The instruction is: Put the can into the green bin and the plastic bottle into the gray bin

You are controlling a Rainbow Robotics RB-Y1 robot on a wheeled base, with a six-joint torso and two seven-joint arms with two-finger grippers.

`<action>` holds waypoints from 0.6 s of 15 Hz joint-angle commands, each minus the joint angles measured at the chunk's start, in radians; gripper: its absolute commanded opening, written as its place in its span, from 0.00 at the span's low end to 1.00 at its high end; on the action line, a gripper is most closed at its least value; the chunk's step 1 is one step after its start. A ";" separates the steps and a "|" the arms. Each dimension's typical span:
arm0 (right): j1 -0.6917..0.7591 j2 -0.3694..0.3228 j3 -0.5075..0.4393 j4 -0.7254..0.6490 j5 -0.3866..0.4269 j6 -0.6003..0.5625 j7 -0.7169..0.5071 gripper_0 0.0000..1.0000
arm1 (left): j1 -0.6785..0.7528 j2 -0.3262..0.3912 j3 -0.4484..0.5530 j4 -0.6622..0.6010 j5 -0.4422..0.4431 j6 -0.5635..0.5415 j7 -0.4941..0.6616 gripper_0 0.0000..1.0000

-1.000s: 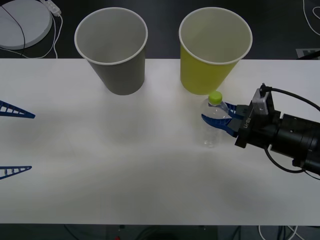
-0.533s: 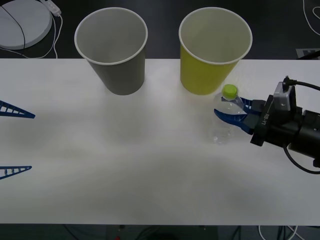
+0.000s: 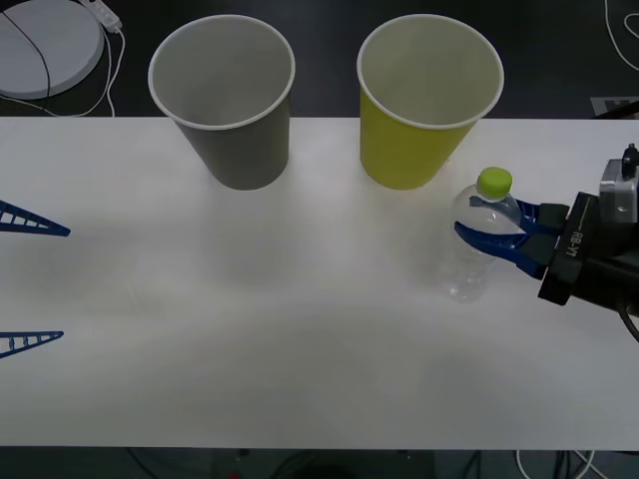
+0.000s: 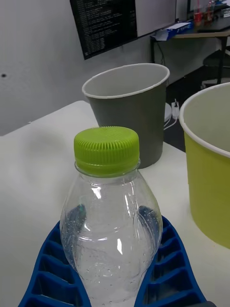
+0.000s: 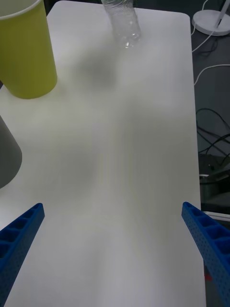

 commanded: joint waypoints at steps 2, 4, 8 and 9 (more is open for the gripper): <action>0.060 -0.034 -0.089 -0.068 0.076 -0.001 -0.166 0.00 | 0.000 0.000 0.000 0.000 0.000 0.000 0.000 1.00; 0.065 -0.043 -0.123 -0.094 0.128 -0.001 -0.273 0.00 | 0.000 0.000 0.000 0.000 0.000 0.000 0.000 1.00; 0.066 -0.062 -0.195 -0.151 0.252 -0.001 -0.496 0.00 | 0.000 0.000 0.000 0.000 0.000 0.000 0.000 1.00; 0.066 -0.069 -0.214 -0.168 0.280 -0.003 -0.557 0.00 | 0.000 0.000 0.000 0.000 0.000 0.000 0.000 1.00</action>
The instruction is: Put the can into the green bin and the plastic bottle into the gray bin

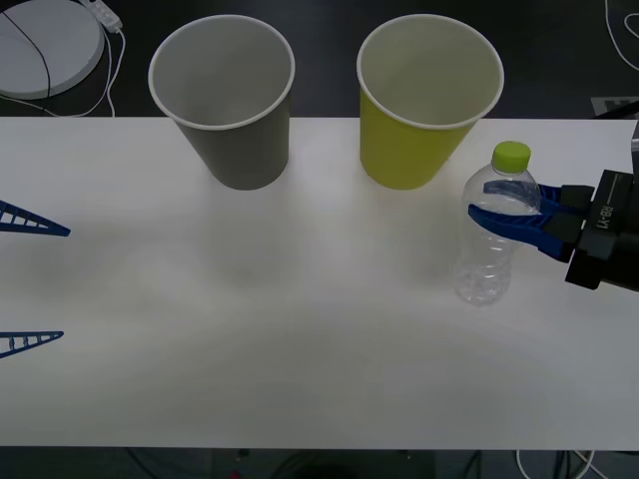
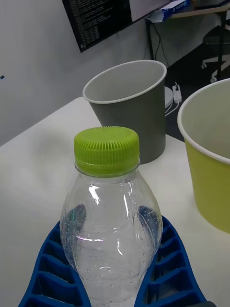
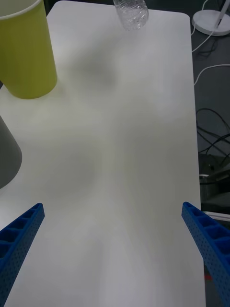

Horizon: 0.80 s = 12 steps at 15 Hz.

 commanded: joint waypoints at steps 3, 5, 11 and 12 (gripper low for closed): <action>-0.001 -0.025 -0.084 -0.092 0.136 -0.003 -0.276 0.00 | 0.000 0.000 0.000 0.000 0.000 0.000 0.000 1.00; -0.016 -0.031 -0.132 -0.141 0.206 -0.029 -0.414 0.00 | 0.000 0.000 0.000 0.000 0.000 0.000 0.000 1.00; -0.188 -0.027 -0.158 -0.212 0.377 -0.160 -0.759 0.00 | 0.000 0.000 0.000 0.000 0.000 0.000 0.000 1.00; -0.242 -0.022 -0.158 -0.220 0.412 -0.199 -0.828 0.00 | 0.000 0.000 0.000 0.000 0.000 0.000 0.000 1.00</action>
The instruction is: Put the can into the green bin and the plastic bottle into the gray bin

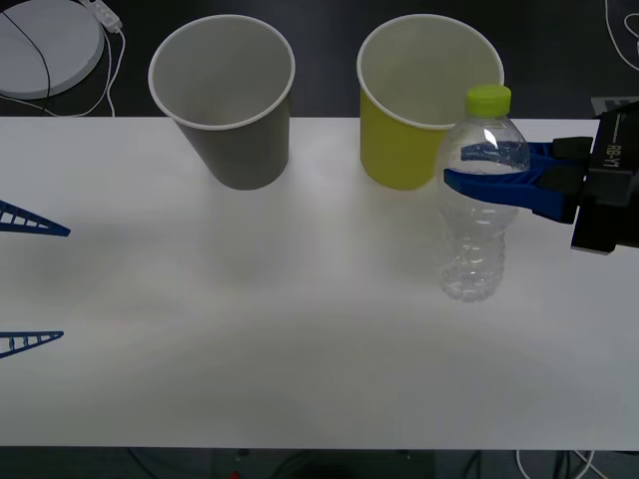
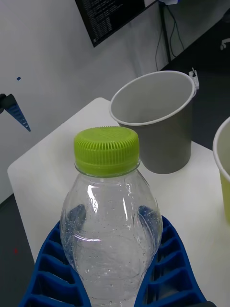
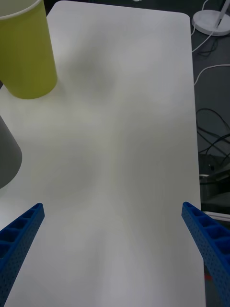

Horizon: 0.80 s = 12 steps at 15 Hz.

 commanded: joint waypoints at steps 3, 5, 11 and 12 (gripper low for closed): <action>-0.207 0.017 0.003 0.009 0.081 -0.178 -0.194 0.00 | 0.000 0.000 0.000 0.000 0.000 0.000 0.000 1.00; -0.305 0.017 0.034 0.052 0.079 -0.250 -0.194 0.00 | 0.000 0.000 0.000 0.000 0.000 0.000 0.000 1.00; -0.559 -0.002 0.219 0.170 0.081 -0.295 -0.248 0.00 | 0.000 0.000 0.000 0.000 0.000 0.000 0.000 1.00; -0.618 -0.002 0.256 0.196 0.081 -0.318 -0.248 0.00 | 0.000 0.000 0.000 0.000 0.000 0.000 0.000 1.00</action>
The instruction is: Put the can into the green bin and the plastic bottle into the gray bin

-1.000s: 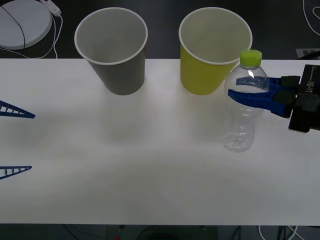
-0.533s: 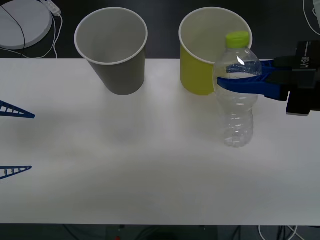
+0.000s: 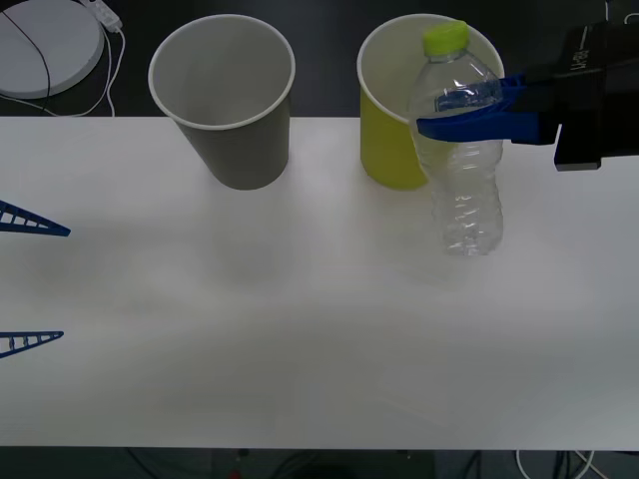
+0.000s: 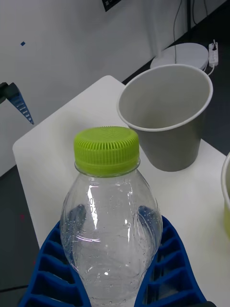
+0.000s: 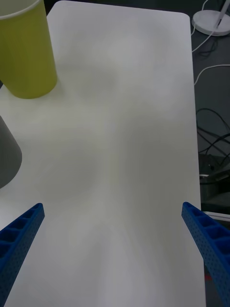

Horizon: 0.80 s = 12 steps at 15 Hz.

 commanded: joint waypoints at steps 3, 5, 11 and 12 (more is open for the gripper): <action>-0.189 0.010 0.109 0.099 -0.002 -0.079 0.000 0.00 | 0.000 0.000 0.000 0.000 0.000 0.000 0.000 1.00; -0.275 0.028 0.135 0.139 0.008 -0.135 0.000 0.00 | 0.000 0.000 0.000 0.000 0.000 0.000 0.000 1.00; -0.511 0.083 0.294 0.254 0.041 -0.198 0.000 0.00 | 0.000 0.000 0.000 0.000 0.000 0.000 0.000 1.00; -0.542 0.094 0.317 0.271 0.049 -0.198 0.000 0.00 | 0.000 0.000 0.000 0.000 0.000 0.000 0.000 1.00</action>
